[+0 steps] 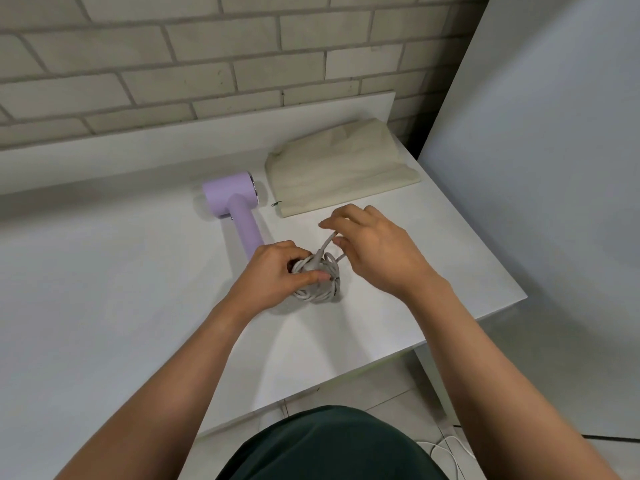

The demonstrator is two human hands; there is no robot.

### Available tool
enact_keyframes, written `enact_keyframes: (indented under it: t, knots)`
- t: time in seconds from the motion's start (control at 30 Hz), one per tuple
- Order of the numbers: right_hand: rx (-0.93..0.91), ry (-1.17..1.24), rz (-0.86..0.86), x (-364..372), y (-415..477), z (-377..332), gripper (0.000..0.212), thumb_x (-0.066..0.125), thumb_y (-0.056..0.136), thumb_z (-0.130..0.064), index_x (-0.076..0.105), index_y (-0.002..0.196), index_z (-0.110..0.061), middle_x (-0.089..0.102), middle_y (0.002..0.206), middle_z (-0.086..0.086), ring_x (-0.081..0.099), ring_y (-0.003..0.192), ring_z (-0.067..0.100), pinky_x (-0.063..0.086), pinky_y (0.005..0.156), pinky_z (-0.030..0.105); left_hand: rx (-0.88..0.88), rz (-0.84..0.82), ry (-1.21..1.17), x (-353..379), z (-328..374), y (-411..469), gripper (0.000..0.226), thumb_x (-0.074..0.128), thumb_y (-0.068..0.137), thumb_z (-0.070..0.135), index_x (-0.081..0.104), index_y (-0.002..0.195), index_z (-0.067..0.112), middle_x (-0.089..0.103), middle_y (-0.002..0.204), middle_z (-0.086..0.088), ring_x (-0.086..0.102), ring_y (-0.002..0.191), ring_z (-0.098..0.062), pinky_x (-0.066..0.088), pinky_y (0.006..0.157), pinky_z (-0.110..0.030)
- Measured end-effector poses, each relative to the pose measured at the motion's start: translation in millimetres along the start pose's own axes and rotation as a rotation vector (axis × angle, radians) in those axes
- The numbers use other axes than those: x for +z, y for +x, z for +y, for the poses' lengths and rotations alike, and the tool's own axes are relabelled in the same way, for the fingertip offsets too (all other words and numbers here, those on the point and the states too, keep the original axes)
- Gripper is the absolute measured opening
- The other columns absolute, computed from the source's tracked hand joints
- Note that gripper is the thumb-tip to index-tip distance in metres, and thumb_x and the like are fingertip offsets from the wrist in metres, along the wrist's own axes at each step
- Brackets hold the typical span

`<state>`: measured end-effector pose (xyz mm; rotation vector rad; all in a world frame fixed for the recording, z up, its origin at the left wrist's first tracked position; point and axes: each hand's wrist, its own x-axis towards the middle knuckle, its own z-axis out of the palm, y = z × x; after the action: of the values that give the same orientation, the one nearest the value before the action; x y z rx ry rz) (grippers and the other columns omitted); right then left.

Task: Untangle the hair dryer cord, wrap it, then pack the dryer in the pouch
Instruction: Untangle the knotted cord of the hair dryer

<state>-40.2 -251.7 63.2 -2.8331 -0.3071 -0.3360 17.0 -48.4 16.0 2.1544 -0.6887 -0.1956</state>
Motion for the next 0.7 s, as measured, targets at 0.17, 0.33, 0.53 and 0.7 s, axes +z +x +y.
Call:
enact_keyframes:
  t: [0.17, 0.33, 0.53, 0.7]
  knots:
    - [-0.107, -0.050, -0.071, 1, -2, 0, 0.021, 0.063, 0.101, -0.025, 0.076, 0.116, -0.031, 0.072, 0.107, -0.006, 0.057, 0.091, 0.028, 0.050, 0.067, 0.038, -0.003, -0.024, -0.044, -1, -2, -2, 0.035, 0.085, 0.071, 0.053, 0.082, 0.091, 0.025, 0.061, 0.074, -0.001, 0.055, 0.070, -0.016, 0.042, 0.065, -0.027]
    - [0.182, 0.101, 0.065, -25, -8, 14, 0.016, 0.049, 0.107, -0.037, 0.059, 0.120, -0.034, 0.072, 0.109, -0.013, 0.064, 0.100, 0.024, 0.053, 0.076, 0.041, -0.041, -0.052, -0.144, -2, -3, -8, 0.031, 0.075, 0.069, 0.056, 0.077, 0.087, 0.031, 0.067, 0.080, 0.002, 0.058, 0.070, -0.007, 0.044, 0.066, -0.020]
    - [0.543, 0.308, 0.179, -24, -13, 39, 0.020, 0.048, 0.107, -0.037, 0.057, 0.121, -0.026, 0.074, 0.083, -0.011, 0.061, 0.082, 0.021, 0.046, 0.066, 0.035, -0.012, -0.029, -0.141, 2, -8, -16, 0.010, 0.072, 0.095, 0.030, 0.081, 0.096, 0.026, 0.069, 0.084, 0.008, 0.062, 0.075, -0.010, 0.044, 0.071, -0.013]
    - [0.868, 0.554, 0.135, 3, -23, 67, 0.020, 0.056, 0.102, -0.034, 0.068, 0.112, -0.021, 0.076, 0.072, -0.006, 0.065, 0.085, 0.013, 0.044, 0.064, 0.030, 0.001, -0.071, -0.170, -4, -6, -19, 0.017, 0.064, 0.099, 0.030, 0.076, 0.094, 0.041, 0.067, 0.085, 0.004, 0.064, 0.078, -0.015, 0.048, 0.073, -0.020]
